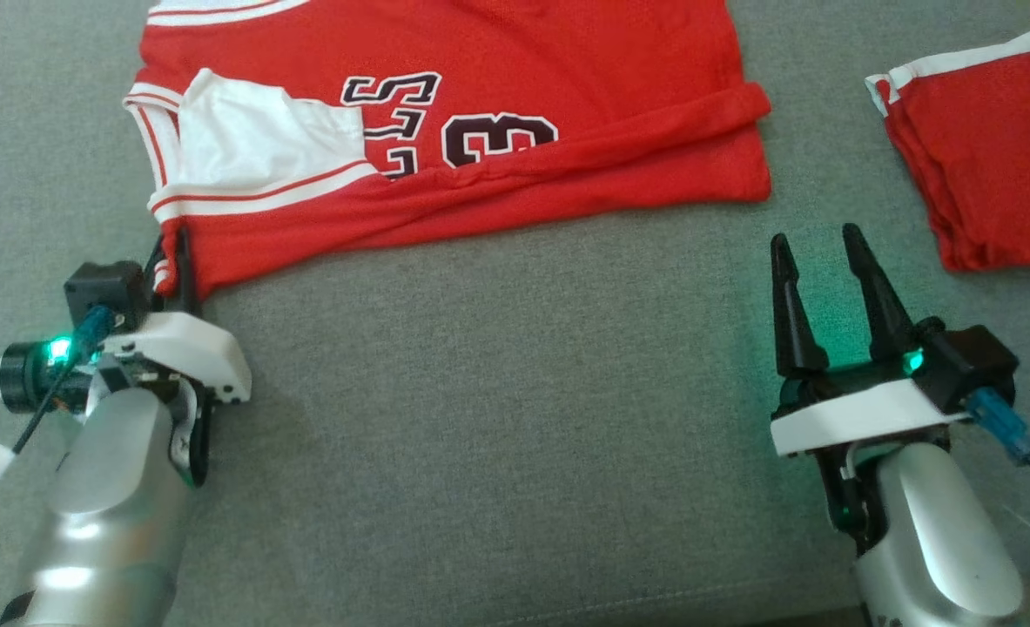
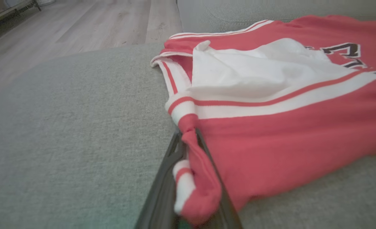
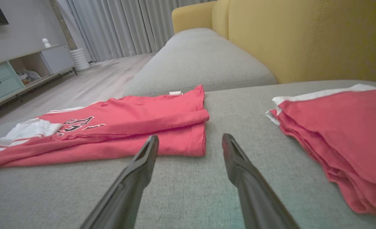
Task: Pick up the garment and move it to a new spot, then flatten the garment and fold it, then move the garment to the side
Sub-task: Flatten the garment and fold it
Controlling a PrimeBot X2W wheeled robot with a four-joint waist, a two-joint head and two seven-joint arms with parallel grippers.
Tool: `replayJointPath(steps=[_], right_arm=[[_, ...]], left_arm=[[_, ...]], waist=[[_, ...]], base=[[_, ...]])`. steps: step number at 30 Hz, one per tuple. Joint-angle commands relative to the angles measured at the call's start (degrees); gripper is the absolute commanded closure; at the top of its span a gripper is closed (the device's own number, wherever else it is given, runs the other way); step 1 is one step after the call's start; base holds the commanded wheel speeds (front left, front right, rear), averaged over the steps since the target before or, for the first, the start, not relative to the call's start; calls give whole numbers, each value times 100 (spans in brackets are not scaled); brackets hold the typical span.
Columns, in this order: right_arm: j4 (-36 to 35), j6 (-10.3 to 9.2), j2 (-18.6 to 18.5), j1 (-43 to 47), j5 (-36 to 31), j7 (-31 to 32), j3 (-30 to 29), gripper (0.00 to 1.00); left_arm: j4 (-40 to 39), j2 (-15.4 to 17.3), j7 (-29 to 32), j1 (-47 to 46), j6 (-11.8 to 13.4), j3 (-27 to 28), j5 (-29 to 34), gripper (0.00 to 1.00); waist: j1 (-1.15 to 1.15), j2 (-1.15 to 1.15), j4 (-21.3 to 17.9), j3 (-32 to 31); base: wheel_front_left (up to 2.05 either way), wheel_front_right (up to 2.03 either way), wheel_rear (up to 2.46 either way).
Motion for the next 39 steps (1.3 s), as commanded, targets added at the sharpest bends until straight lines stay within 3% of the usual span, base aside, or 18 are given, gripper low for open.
replayJointPath(steps=[1, 6, 15, 25, 26, 27, 32, 39], right_arm=[[-123, -4, -9, -136, 31, -33, 155, 0], [351, -4, -8, -495, 135, 495, 9, 0], [1869, -4, -8, -1767, 220, 1742, -578, 0], [3434, -4, -8, -2829, -447, 2067, -622, 0], [3549, -4, -8, -2876, -551, 2112, -609, 45], [3646, -4, -8, -2912, -673, 2150, -587, 100], [3877, -4, -8, -2940, -1257, 2106, -805, 100], [3956, -4, -8, -2732, -1292, 1939, -753, 100]], left_arm=[[15, 216, -44, -23, 33, 139, -28, 100], [-273, 111, -544, -60, -183, 111, -39, 100], [-1584, -22, -644, 151, -449, 79, 270, 100], [-2090, -171, -646, 228, -544, 138, 493, 100], [-2073, -176, -646, 230, -552, 146, 504, 100], [-2050, -178, -646, 235, -557, 157, 513, 100], [-1899, -155, -646, 289, -568, 246, 545, 100], [-1804, -66, -646, 585, -595, 389, 589, 100]], waist=[[0, 0, 23, -44], [0, 0, 122, -220], [0, 0, 408, -252], [0, 0, 618, -52], [0, 0, 627, -48], [0, 0, 633, -48], [0, 0, 625, -178], [0, 0, 525, -616]], base=[[0, 0, 0], [0, 0, 0], [0, 0, 0], [0, 0, 0], [0, 0, 0], [0, 0, 0], [0, 0, 0], [0, 0, 0]])
